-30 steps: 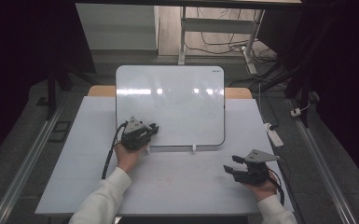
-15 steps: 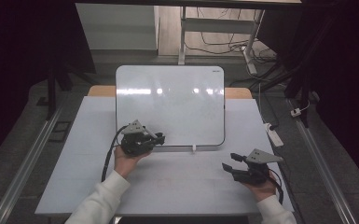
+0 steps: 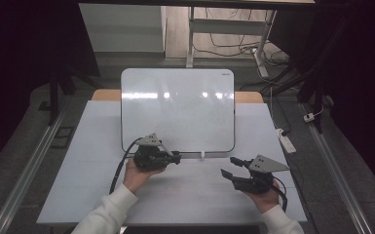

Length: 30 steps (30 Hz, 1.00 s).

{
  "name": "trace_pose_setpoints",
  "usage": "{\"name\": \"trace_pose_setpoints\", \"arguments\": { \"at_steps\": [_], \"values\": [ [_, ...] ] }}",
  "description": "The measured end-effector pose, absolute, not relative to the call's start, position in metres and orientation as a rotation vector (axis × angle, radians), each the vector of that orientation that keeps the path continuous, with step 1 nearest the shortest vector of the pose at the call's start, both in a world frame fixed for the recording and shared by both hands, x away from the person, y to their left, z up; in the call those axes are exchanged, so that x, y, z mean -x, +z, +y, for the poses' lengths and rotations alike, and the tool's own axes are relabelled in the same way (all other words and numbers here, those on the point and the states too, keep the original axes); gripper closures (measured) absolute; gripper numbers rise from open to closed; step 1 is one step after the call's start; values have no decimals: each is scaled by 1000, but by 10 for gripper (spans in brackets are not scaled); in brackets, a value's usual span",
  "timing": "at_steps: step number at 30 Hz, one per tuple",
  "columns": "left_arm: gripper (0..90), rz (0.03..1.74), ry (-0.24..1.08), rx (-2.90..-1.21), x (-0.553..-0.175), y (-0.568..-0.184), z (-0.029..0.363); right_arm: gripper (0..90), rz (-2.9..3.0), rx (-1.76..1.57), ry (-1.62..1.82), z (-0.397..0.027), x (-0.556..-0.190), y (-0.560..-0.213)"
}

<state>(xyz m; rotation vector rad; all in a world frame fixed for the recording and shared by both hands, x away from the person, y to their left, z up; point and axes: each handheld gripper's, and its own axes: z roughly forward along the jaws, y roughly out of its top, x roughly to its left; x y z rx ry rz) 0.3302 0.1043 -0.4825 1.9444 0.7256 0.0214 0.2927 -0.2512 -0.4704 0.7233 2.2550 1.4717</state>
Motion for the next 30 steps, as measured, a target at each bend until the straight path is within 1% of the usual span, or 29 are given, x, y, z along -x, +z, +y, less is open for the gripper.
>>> {"name": "trace_pose_setpoints", "arguments": {
  "at_steps": [11, 18, 23, 26, 30],
  "values": [
    [779, 698, -43, -2005, -330, -491, 87, 418, 2272, -626, 1529, -209, -293, -453],
    [779, 703, -68, -2017, -329, -493, 81, 420, 2277, -592, 1498, -168, -295, -441],
    [779, 706, -77, -2018, -330, -495, 80, 432, 2298, -576, 1436, -140, -298, -442],
    [779, 702, -80, -2023, -329, -496, 78, 460, 2312, -589, 1434, -130, -302, -444],
    [779, 698, -80, -2028, -329, -496, 76, 559, 2342, -597, 1459, -121, -307, -447]
  ]
}}
